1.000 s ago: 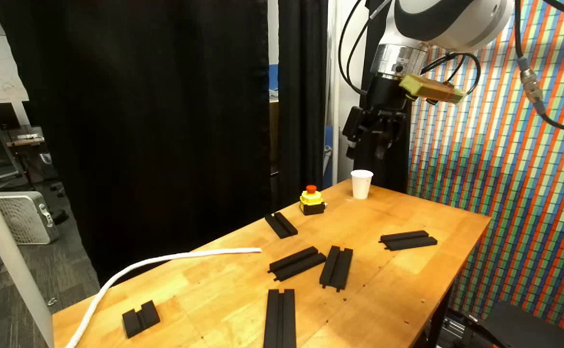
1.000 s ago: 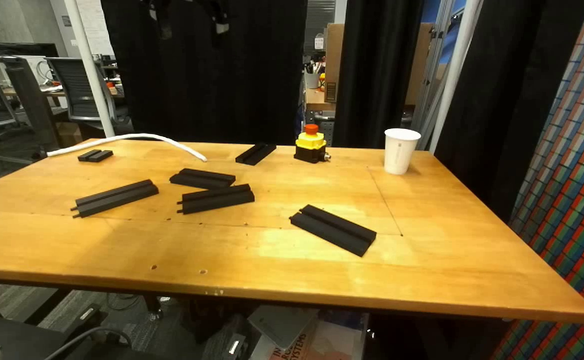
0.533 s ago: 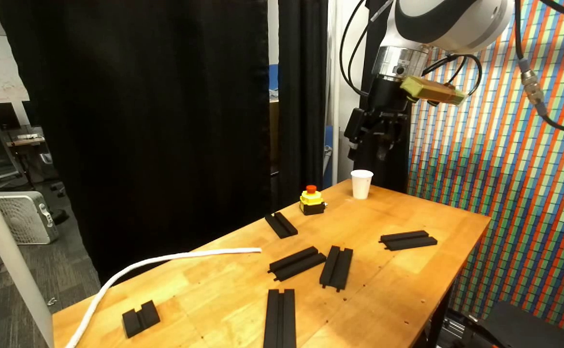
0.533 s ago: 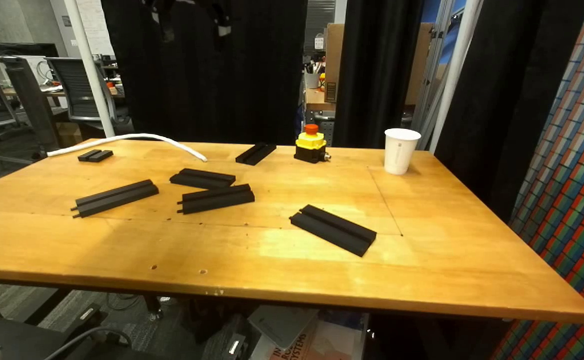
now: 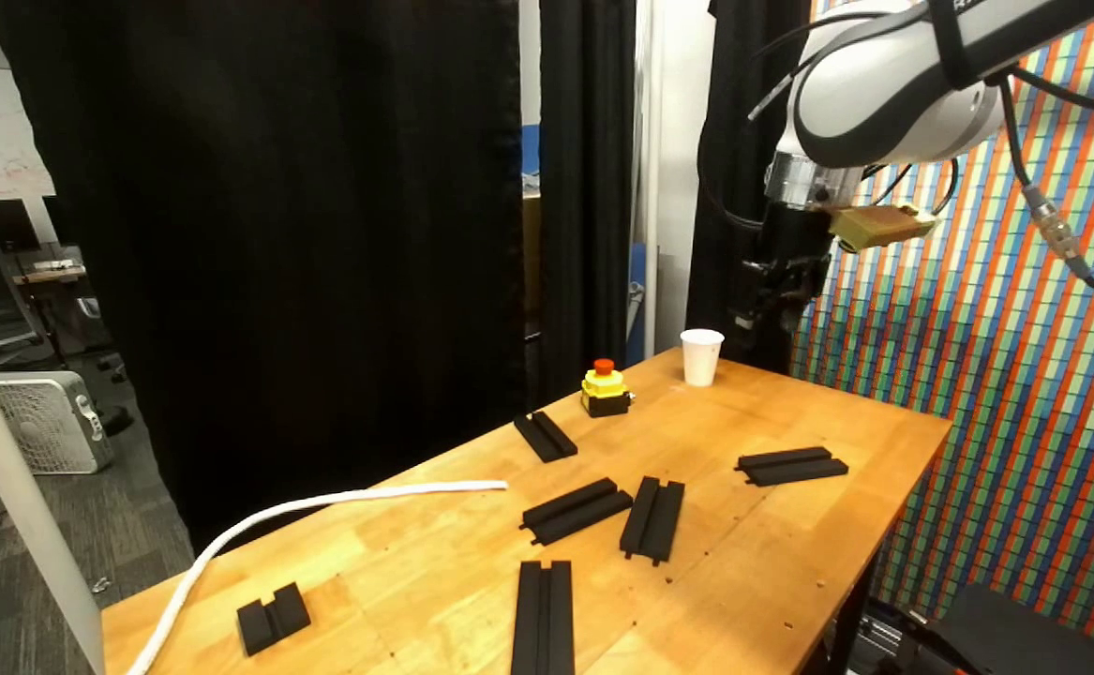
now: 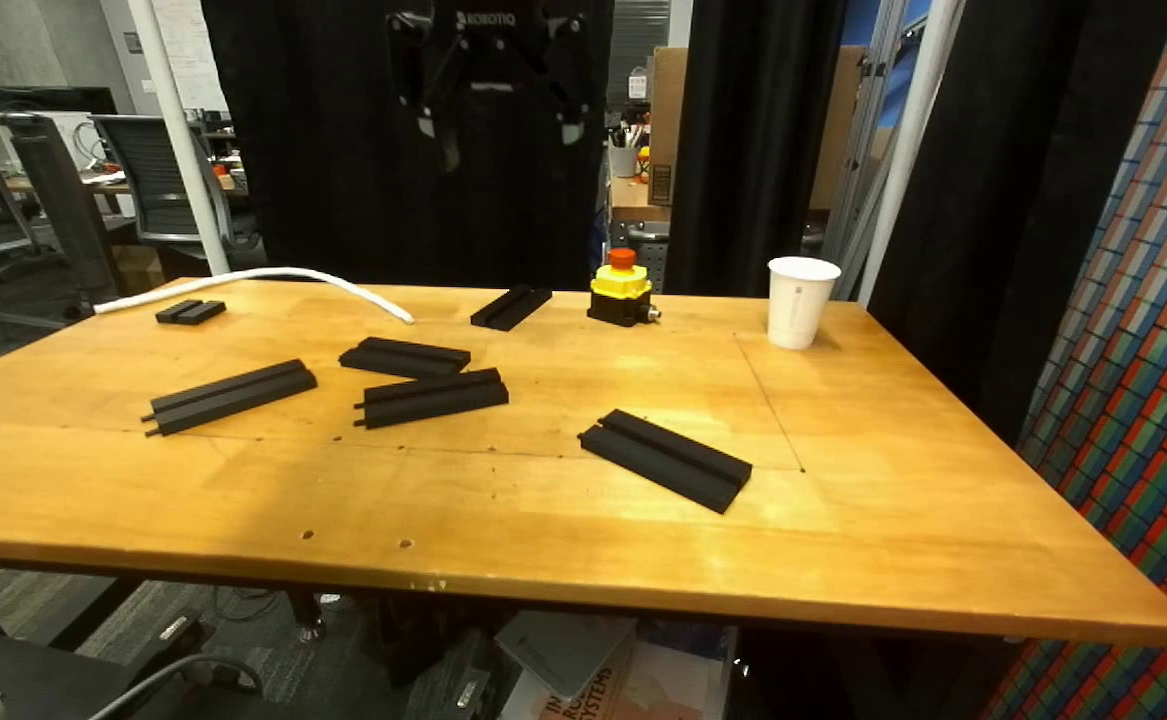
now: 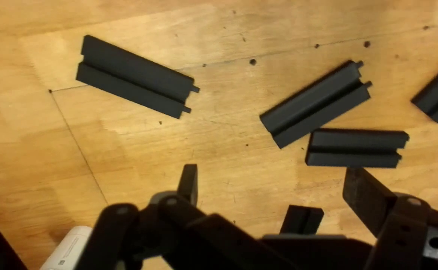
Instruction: Connect the four black pieces together
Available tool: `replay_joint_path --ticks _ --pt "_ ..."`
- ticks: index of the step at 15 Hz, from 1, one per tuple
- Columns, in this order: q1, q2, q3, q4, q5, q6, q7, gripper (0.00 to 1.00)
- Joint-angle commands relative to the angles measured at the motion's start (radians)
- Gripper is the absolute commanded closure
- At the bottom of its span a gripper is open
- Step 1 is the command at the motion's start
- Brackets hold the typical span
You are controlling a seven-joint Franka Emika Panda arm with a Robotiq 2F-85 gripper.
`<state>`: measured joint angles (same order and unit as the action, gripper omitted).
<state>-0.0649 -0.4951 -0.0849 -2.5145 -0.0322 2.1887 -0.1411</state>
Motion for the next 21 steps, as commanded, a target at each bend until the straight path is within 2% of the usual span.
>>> replay_joint_path --ticks 1,5,11,21 --pt "0.001 -0.01 -0.055 -0.08 -0.087 0.063 -0.193 0.0" --pt "0.024 0.025 -0.107 -0.158 -0.127 0.131 -0.399 0.0" --pt "0.036 0.14 -0.138 -0.23 -0.188 0.295 -0.675 0.0" --pt "-0.017 0.426 -0.149 -0.19 -0.264 0.653 -1.155 0.0"
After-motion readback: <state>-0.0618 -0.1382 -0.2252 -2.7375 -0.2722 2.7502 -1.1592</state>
